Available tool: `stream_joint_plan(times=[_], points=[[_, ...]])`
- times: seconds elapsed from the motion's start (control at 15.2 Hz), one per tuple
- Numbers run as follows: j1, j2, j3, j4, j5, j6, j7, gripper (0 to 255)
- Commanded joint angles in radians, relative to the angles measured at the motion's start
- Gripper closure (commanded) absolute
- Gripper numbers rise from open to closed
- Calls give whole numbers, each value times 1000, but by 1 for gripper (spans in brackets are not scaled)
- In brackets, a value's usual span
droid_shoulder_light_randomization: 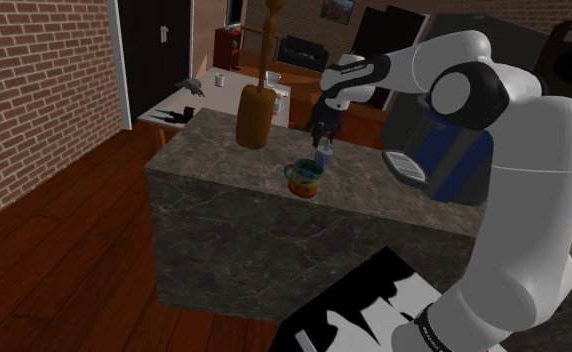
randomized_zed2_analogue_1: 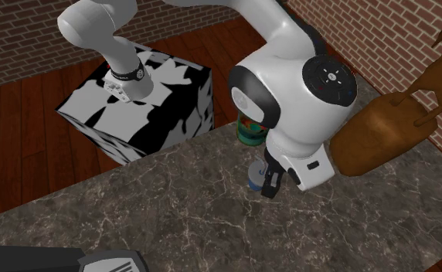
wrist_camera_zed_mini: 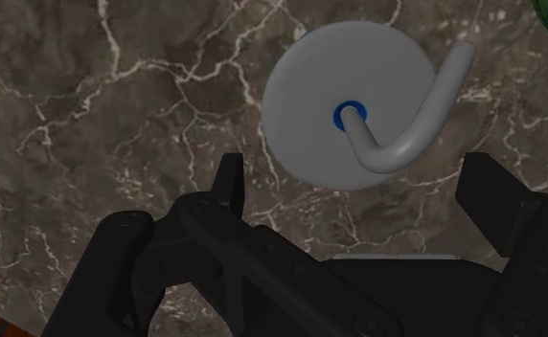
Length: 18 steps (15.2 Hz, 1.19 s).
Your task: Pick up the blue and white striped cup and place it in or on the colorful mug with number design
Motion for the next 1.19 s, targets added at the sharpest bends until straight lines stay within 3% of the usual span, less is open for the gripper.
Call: stream_joint_plan(times=[0.0, 0.53, 0.59, 1.12], points=[[-1, 9, 1, -15, 2, 25, -2, 0], [-1, 12, 1, -18, 3, 31, -2, 0], [-1, 12, 1, -18, 3, 31, -2, 255], [-1, 13, 2, -17, 3, 30, -2, 255]])
